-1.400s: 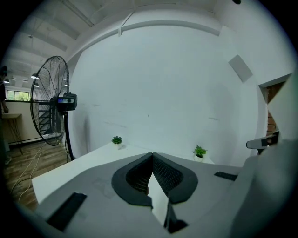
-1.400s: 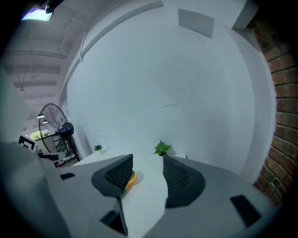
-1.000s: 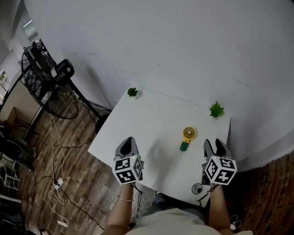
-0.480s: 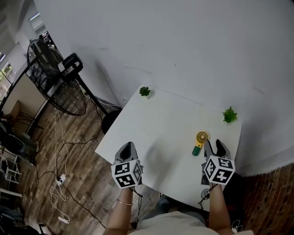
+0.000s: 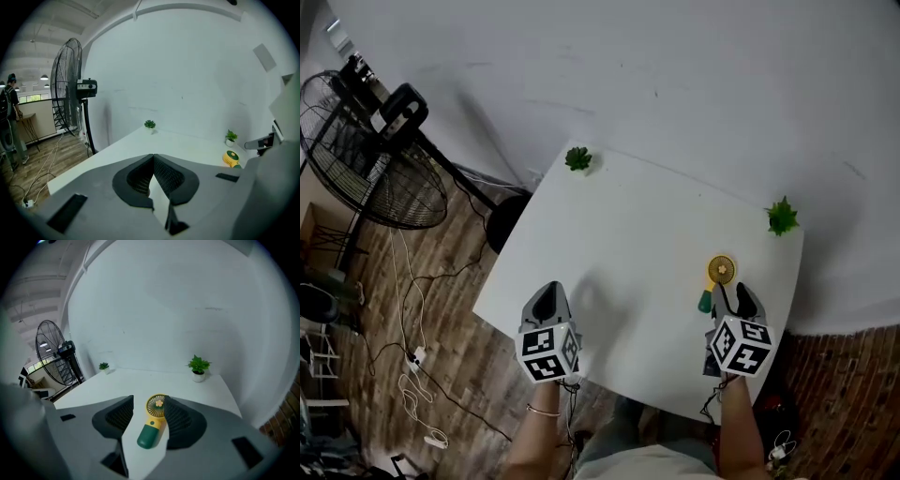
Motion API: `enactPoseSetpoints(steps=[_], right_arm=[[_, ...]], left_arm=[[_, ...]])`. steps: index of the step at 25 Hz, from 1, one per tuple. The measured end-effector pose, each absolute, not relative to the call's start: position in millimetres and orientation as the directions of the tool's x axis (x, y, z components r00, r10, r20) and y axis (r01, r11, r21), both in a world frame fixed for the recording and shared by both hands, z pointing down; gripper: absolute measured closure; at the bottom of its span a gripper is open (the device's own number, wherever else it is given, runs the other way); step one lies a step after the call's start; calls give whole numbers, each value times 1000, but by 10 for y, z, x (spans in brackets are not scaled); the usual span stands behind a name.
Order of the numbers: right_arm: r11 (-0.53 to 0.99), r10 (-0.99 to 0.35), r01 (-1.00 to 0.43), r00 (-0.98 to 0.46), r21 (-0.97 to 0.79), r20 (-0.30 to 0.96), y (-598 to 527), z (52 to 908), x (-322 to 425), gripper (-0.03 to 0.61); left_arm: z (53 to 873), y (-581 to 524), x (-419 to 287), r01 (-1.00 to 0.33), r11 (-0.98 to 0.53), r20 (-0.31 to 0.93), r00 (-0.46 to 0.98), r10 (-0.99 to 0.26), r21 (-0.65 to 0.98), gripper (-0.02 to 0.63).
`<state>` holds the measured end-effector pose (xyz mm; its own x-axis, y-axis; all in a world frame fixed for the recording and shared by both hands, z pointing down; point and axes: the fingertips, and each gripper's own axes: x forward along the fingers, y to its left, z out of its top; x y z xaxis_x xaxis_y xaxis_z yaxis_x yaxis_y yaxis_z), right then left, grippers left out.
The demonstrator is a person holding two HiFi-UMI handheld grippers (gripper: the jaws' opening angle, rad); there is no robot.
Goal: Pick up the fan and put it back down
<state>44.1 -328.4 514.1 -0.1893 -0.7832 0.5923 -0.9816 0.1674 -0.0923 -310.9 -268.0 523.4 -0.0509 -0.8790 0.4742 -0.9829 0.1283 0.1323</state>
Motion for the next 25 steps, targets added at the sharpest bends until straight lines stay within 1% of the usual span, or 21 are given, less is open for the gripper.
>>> enactPoseSetpoints(steps=[5, 12, 25], right_arm=[[126, -737, -987, -162, -102, 656, -3286, 5536, 434, 367], [89, -683, -990, -138, -106, 717, -3244, 5905, 423, 365], [59, -638, -994, -111, -96, 762, -3292, 6133, 428, 356]], left_arm=[[5554, -2750, -3205, -970, 160, 512, -45, -858, 182, 603], [5842, -2751, -3423, -958, 211, 550, -72, -832, 193, 603], [6046, -2814, -3405, -957, 207, 584, -51, -810, 204, 603]])
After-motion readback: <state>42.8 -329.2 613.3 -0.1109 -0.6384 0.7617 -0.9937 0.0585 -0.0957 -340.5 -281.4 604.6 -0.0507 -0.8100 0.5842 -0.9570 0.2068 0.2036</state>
